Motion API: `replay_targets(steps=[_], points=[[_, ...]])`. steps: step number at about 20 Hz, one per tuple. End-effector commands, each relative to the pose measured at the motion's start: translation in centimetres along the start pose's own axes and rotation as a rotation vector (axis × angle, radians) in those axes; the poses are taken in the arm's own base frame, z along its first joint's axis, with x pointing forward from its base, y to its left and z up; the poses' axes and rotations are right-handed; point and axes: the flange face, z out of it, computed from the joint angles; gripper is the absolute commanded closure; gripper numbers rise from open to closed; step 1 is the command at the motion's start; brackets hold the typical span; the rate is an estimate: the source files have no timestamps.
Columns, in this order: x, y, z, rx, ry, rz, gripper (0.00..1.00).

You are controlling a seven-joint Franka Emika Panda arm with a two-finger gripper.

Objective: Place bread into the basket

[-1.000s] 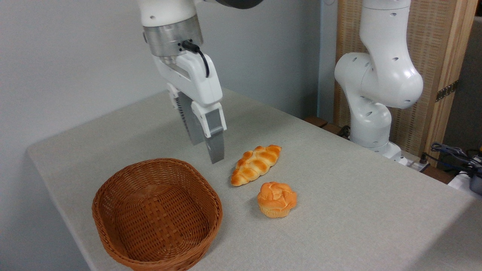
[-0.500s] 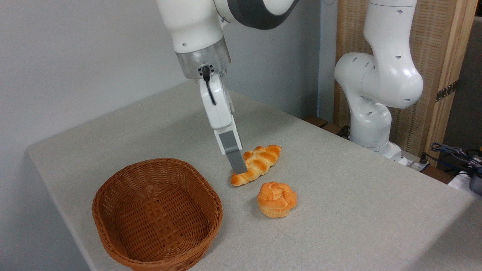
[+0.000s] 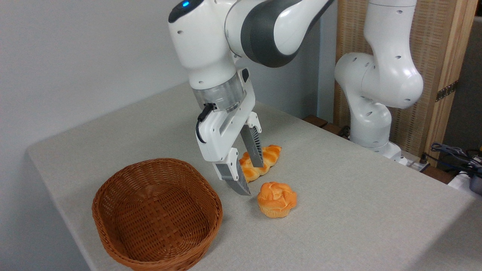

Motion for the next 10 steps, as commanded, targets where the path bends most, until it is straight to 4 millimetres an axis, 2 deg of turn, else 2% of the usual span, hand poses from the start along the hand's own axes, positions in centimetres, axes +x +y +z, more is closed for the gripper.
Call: replay_targets(steps=[1,4,10], points=[[-1.3,0.8,0.8,-0.004,-0.007,0.040,0.00],[-2.4,1.3,1.5,-0.033,-0.027,0.050,0.00],[-2.4,1.3,4.0,-0.092,-0.046,0.066,0.00]])
